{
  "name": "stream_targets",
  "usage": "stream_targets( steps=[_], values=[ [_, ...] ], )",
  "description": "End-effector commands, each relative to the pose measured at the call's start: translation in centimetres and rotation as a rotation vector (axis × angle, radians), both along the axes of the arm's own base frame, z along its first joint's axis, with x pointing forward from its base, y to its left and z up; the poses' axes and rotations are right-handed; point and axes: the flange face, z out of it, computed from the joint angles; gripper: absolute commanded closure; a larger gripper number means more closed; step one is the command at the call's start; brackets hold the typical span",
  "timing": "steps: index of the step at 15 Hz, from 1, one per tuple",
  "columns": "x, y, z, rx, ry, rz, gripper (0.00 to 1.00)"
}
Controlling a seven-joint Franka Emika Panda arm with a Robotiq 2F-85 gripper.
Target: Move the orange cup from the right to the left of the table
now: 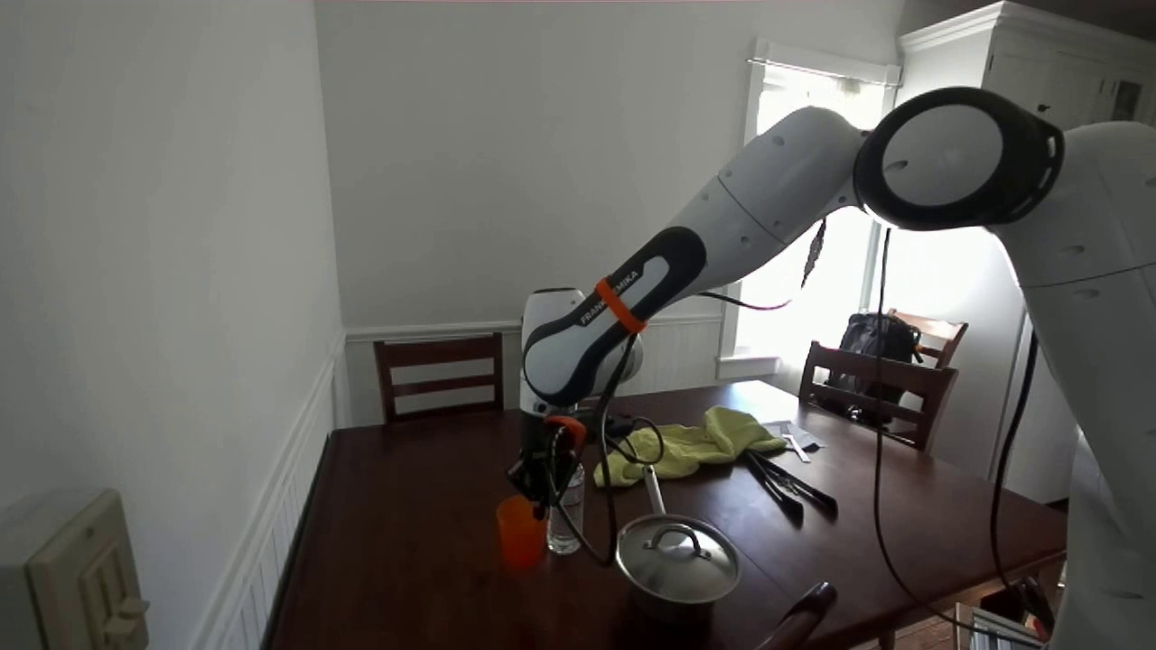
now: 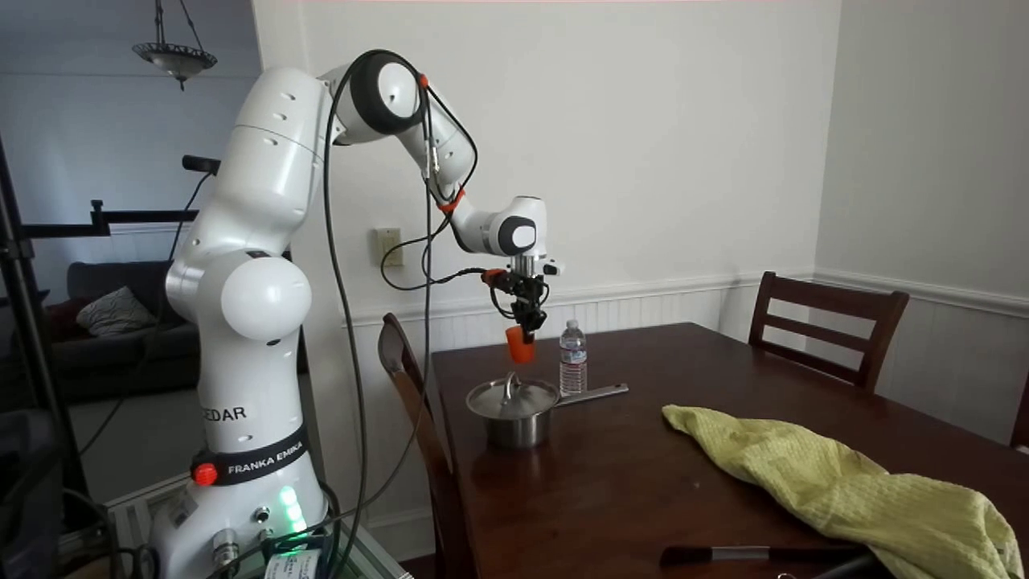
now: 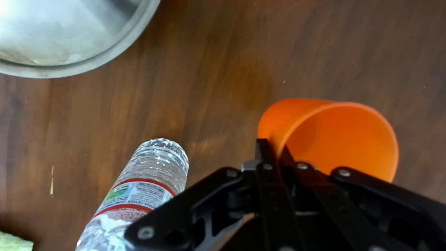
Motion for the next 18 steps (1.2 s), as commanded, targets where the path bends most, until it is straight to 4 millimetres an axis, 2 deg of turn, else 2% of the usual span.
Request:
stream_targets(
  steps=[1,6,7,8,10,12,14,18],
  values=[
    [0.6,-0.8,-3.1,0.067,-0.064,-0.07,0.99],
    [0.7,-2.0,-6.8,0.201,-0.096,-0.16,0.99],
    [0.8,-2.0,-7.2,0.226,-0.089,-0.164,0.71],
    [0.5,-2.1,-7.7,0.248,-0.081,-0.169,0.69],
    [0.5,-2.4,-7.5,0.277,-0.084,-0.171,0.57],
    [0.9,-2.8,-5.6,0.284,-0.114,-0.161,0.43],
    [1.2,-2.9,-0.3,0.252,-0.165,-0.109,0.29],
    [0.3,-0.7,9.1,0.203,-0.267,0.098,0.02]
  ],
)
